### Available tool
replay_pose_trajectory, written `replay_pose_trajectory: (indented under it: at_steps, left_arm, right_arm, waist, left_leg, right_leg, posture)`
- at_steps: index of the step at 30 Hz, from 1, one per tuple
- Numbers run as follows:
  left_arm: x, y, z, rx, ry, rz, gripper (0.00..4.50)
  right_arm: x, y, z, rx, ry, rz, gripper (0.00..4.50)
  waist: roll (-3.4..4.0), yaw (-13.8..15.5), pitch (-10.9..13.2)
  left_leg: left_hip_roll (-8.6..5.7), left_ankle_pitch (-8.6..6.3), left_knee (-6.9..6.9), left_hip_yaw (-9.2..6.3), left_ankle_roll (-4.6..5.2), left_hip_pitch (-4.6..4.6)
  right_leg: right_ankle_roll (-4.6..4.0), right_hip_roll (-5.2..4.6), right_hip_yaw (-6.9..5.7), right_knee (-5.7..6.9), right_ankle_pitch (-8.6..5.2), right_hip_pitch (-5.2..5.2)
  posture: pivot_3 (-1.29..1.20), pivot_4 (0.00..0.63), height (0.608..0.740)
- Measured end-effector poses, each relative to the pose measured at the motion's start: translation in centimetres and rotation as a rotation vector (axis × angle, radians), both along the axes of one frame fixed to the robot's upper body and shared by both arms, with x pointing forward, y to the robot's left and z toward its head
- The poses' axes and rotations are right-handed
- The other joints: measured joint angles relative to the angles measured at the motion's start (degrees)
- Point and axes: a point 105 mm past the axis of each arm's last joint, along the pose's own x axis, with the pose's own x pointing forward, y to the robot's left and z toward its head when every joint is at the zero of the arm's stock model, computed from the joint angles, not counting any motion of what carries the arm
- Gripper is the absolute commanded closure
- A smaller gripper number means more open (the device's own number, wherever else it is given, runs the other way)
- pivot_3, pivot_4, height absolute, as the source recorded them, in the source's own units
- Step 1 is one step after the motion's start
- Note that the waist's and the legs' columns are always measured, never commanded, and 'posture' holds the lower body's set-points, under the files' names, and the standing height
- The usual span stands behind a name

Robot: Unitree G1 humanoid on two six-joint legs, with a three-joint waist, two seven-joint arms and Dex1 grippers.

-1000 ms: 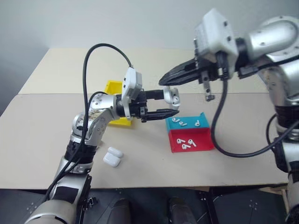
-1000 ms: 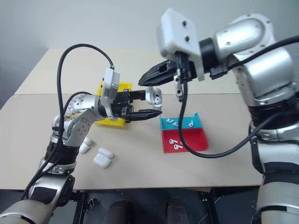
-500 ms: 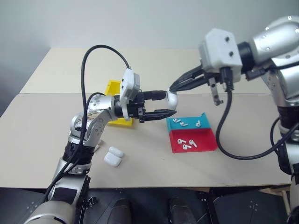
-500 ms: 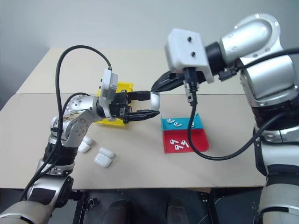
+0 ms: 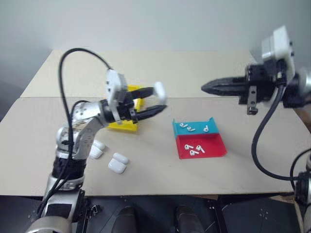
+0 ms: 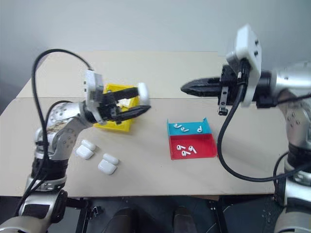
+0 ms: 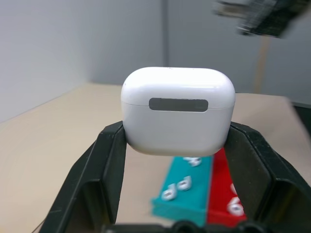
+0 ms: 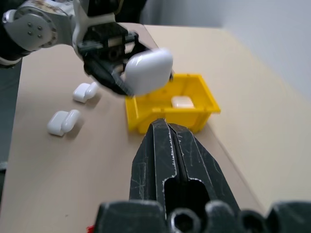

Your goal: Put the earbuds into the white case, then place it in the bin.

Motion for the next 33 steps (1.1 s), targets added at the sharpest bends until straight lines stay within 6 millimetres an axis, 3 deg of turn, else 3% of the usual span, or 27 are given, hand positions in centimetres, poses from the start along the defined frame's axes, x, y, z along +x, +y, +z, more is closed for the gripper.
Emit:
replay_pose_trajectory:
  at_steps: [6,13,14,16,17,20,27,33]
  left_arm:
    - [3.2,3.8,-1.6,-0.009,0.101,0.434,1.73]
    - [6.5,5.2,-3.8,0.086,0.224,0.749,1.73]
    - [6.6,5.2,-4.1,0.098,0.233,0.757,1.73]
    - [6.9,5.2,-5.2,0.137,0.281,0.771,1.02]
    - [7.0,5.2,-5.6,0.155,0.303,0.776,0.87]
    - [7.3,5.0,-5.5,0.172,0.316,0.769,0.02]
    - [6.0,5.0,-4.5,0.139,0.251,0.651,0.02]
    - [1.3,6.7,-2.1,0.128,0.133,0.412,0.02]
  right_arm:
    - [-1.1,1.8,-2.3,0.062,0.089,-0.052,4.49]
    - [-1.7,2.2,-2.3,0.100,0.083,-0.085,4.49]
    - [-1.6,2.2,-2.4,0.100,0.083,-0.093,4.49]
    - [-1.6,2.1,-2.8,0.103,0.085,-0.112,4.50]
    - [-1.5,2.1,-2.9,0.105,0.085,-0.116,4.50]
    - [-1.7,2.2,-3.2,0.104,0.076,-0.120,4.50]
    - [-1.9,2.0,-4.3,0.116,0.106,-0.140,4.50]
    - [-2.5,1.3,-5.8,0.127,0.088,-0.146,4.50]
  waist:
    - [-0.01,0.0,0.0]
    - [-0.03,1.0,0.0]
    - [-0.03,1.0,0.0]
    - [-0.03,1.0,0.0]
    - [-0.03,1.0,0.0]
    - [-0.03,1.1,0.0]
    - [-0.03,0.7,0.0]
    - [-0.06,0.5,0.0]
  left_leg:
    - [-0.02,0.00,0.01,-0.03,0.00,-0.02]
    - [-0.04,0.00,-0.03,-0.08,0.00,-0.09]
    - [-0.04,0.00,-0.04,-0.08,0.00,-0.08]
    - [-0.04,0.00,-0.04,-0.08,0.00,-0.09]
    - [-0.04,0.01,-0.04,-0.08,-0.01,-0.09]
    - [-0.04,0.01,-0.03,-0.08,-0.01,-0.06]
    - [-0.03,0.01,-0.08,-0.08,-0.01,-0.09]
    - [-0.03,0.01,-0.07,-0.04,-0.01,-0.01]
  right_leg:
    - [0.00,-0.01,0.00,-0.01,0.00,0.02]
    - [0.00,0.00,-0.06,-0.01,0.00,0.00]
    - [0.00,0.00,-0.06,-0.01,0.00,0.00]
    - [0.00,0.00,-0.06,-0.01,0.00,-0.02]
    - [0.00,0.00,-0.06,-0.01,0.00,-0.02]
    - [0.00,0.00,-0.06,-0.05,0.00,0.00]
    - [0.00,0.00,-0.05,-0.01,0.00,-0.02]
    - [0.00,0.00,-0.04,-0.11,-0.01,0.02]
  posture:
    - [0.00,0.150,0.740]
    - [0.00,0.150,0.740]
    - [0.00,0.150,0.740]
    - [0.00,0.150,0.740]
    - [0.00,0.150,0.740]
    - [0.00,0.150,0.740]
    - [0.00,0.150,0.740]
    - [0.00,0.150,0.740]
